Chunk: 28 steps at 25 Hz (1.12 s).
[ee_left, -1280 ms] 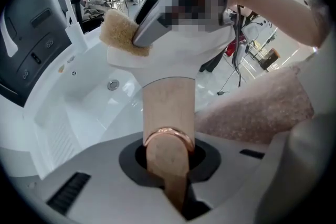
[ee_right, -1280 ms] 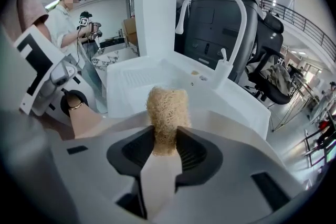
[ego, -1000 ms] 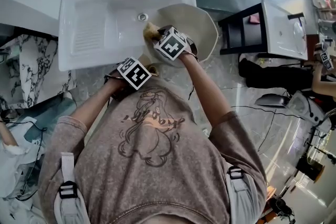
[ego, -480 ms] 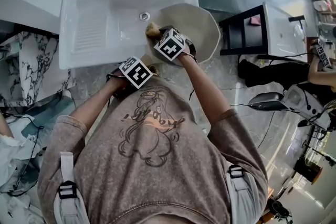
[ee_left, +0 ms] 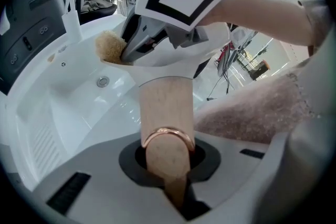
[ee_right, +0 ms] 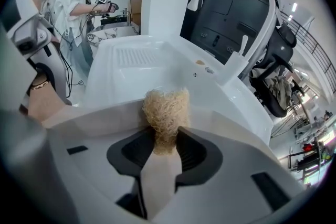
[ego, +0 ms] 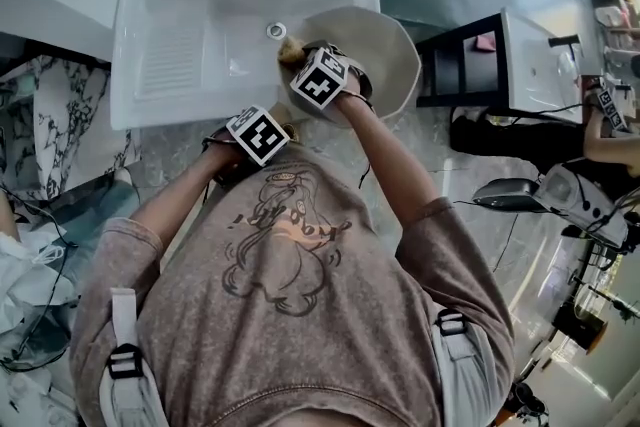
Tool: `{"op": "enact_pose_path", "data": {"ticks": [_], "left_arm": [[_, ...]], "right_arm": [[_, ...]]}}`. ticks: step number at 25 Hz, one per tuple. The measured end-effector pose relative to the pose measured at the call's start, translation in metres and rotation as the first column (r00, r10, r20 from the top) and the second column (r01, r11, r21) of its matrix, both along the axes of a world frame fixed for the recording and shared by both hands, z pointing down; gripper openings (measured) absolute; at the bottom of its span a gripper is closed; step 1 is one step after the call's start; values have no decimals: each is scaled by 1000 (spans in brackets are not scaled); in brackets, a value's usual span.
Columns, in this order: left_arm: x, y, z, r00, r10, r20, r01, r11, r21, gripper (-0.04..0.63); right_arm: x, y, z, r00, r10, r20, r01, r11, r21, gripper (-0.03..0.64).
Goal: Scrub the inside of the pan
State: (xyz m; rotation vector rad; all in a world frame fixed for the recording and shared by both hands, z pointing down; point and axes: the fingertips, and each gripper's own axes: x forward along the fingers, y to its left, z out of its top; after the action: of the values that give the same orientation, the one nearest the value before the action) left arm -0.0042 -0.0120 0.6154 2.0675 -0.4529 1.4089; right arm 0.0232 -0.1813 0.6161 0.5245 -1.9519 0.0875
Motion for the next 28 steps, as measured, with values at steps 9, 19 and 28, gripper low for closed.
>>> {"op": "enact_pose_path", "data": {"ticks": [9, 19, 28], "left_arm": [[0, 3, 0, 1000, -3, -11, 3, 1000, -23, 48], [3, 5, 0, 1000, -3, -7, 3, 1000, -23, 51], [7, 7, -1, 1000, -16, -13, 16, 999, -29, 52]], "right_arm": [[11, -32, 8, 998, 32, -59, -29, 998, 47, 144], [31, -66, 7, 992, 72, -106, -62, 993, 97, 144], [53, -78, 9, 983, 73, -171, -54, 992, 114, 144]]}}
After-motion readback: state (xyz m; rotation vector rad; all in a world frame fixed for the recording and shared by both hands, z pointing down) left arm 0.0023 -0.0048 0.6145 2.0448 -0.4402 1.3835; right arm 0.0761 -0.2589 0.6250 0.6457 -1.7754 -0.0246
